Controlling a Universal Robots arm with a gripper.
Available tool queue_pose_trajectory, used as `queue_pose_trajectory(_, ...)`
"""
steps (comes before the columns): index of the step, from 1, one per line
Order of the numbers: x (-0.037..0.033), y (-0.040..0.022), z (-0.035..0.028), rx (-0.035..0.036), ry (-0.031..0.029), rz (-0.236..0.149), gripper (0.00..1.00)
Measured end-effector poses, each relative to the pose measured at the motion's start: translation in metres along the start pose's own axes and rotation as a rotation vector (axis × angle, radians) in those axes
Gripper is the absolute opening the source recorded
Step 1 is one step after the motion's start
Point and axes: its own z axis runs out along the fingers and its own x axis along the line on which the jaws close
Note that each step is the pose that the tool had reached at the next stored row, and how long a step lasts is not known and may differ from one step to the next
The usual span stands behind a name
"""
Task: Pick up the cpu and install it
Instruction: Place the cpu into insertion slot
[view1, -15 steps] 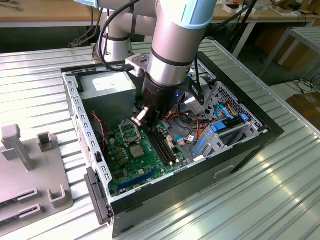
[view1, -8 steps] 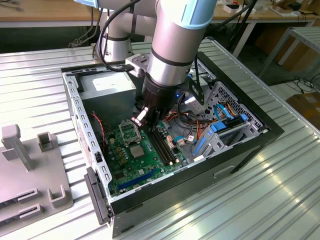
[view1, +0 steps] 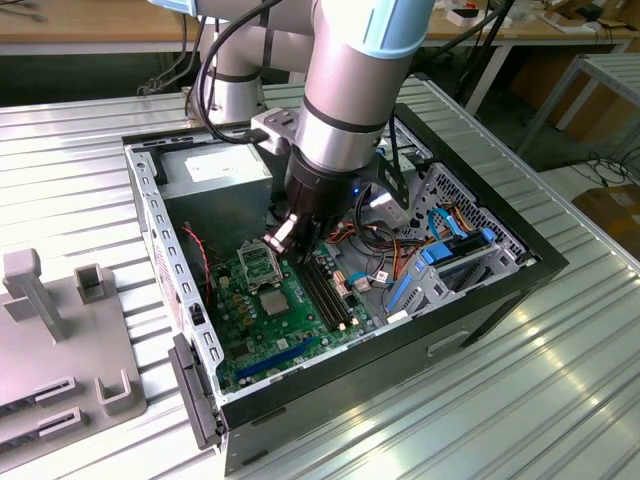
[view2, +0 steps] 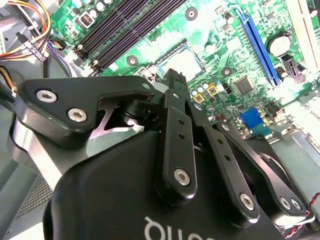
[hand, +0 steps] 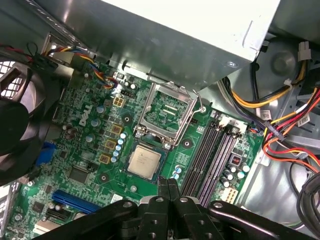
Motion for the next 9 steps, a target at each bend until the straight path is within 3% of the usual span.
queue_pose_trajectory(6,-0.0005,-0.0002,0.0000,0.0020,-0.0003,-0.052,0.11)
queue_pose_trajectory(9,-0.0007,-0.0003,0.0000,0.0041,-0.0006,-0.104,0.11)
